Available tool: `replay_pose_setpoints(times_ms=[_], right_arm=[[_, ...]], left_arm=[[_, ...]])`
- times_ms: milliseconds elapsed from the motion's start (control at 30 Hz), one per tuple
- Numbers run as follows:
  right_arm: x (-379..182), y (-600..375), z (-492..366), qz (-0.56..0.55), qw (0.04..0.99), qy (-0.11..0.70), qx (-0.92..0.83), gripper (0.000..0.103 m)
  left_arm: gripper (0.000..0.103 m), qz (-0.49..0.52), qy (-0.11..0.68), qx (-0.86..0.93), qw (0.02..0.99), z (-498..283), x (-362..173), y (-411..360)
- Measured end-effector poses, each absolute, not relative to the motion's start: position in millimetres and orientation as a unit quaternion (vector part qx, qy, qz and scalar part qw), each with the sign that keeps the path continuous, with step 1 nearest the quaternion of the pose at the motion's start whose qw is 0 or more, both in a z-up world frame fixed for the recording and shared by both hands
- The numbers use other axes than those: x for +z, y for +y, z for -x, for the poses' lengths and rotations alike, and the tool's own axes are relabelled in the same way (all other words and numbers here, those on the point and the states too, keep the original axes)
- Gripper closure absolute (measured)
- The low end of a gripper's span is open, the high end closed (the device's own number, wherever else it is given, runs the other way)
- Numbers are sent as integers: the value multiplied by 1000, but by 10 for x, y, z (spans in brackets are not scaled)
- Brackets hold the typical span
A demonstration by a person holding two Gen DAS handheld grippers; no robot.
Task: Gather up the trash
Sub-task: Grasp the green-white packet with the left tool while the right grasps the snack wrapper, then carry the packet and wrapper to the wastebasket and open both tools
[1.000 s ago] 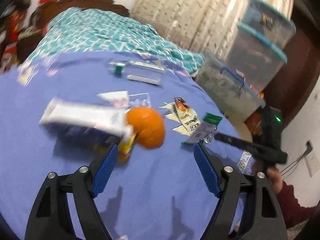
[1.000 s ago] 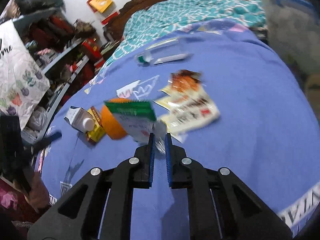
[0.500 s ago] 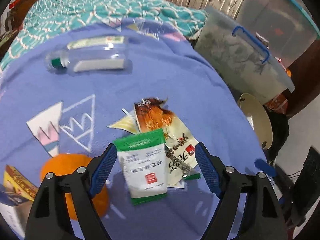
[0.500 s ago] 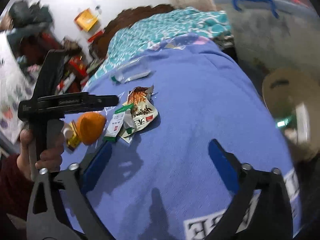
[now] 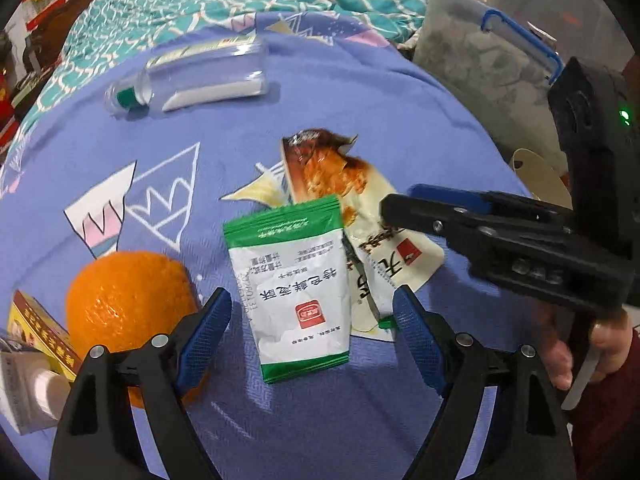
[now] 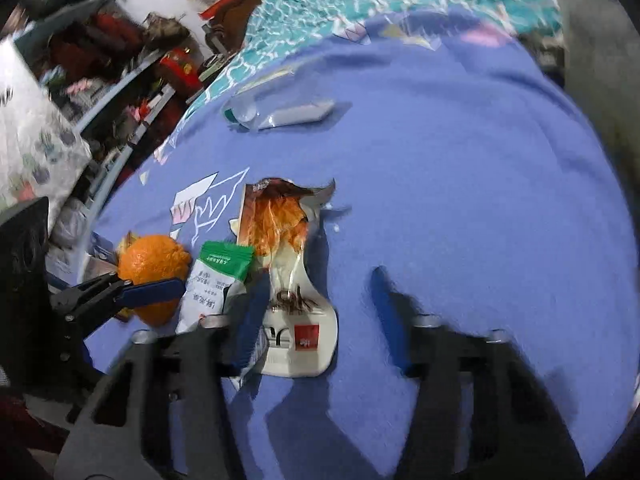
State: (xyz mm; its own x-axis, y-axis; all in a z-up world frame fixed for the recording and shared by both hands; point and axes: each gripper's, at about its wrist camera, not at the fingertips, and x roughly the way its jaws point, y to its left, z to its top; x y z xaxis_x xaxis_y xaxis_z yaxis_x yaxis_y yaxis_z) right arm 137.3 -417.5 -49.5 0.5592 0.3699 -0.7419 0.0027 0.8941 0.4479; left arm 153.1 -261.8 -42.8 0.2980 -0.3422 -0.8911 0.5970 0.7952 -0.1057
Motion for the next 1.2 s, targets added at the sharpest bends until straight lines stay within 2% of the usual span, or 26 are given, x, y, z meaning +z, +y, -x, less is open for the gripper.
replay_pose_setpoints(times_ms=[67, 100, 233, 467, 600, 667, 700, 733, 767, 833, 933, 1067, 1100, 1133, 1167, 1200], right_arm=[[-451, -4246, -1284, -205, 868, 444, 92, 92], [-438, -4285, -1230, -205, 871, 439, 84, 94], [-386, -4588, -838, -223, 880, 418, 36, 96], [-301, -5090, -238, -252, 887, 387, -12, 96], [-423, -5258, -243, -325, 861, 390, 24, 90], [-461, -5263, -305, -348, 850, 392, 43, 54], [-439, -5238, -325, -350, 855, 380, 42, 11], [-412, -5209, -347, -342, 862, 372, 41, 9], [-382, -5136, -435, -324, 866, 378, 47, 11], [-372, -5031, -598, -309, 865, 392, 61, 29], [-423, -4850, -882, -311, 851, 415, 81, 38], [-522, -4615, -1151, -286, 848, 441, 72, 43], [-528, -4534, -1212, -266, 855, 441, 62, 50], [-535, -4482, -1250, -253, 856, 447, 58, 67], [-549, -4449, -1274, -259, 853, 449, 69, 76], [-557, -4447, -1262, -269, 849, 449, 71, 82]], left_arm=[[48, -137, 505, -297, 799, -1505, -429, -2632], [65, -135, 512, -310, 790, -1499, -445, -2651], [91, -124, 505, -333, 787, -1456, -405, -2726], [95, -114, 510, -395, 756, -1302, -377, -3116], [95, -110, 504, -401, 757, -1252, -316, -3266], [95, -97, 502, -401, 760, -1264, -264, -3224], [95, -89, 500, -398, 764, -1277, -232, -3176], [95, -82, 498, -395, 768, -1286, -196, -3123], [95, -72, 495, -389, 773, -1320, -160, -3045], [95, -58, 491, -372, 786, -1402, -117, -2885], [95, -39, 495, -334, 801, -1598, -86, -2680], [95, -57, 498, -295, 813, -1793, -164, -2661], [95, -68, 504, -288, 811, -1822, -218, -2702], [95, -75, 511, -285, 807, -1839, -272, -2736], [95, -81, 519, -282, 803, -1855, -330, -2770], [95, -85, 530, -280, 796, -1869, -412, -2820]])
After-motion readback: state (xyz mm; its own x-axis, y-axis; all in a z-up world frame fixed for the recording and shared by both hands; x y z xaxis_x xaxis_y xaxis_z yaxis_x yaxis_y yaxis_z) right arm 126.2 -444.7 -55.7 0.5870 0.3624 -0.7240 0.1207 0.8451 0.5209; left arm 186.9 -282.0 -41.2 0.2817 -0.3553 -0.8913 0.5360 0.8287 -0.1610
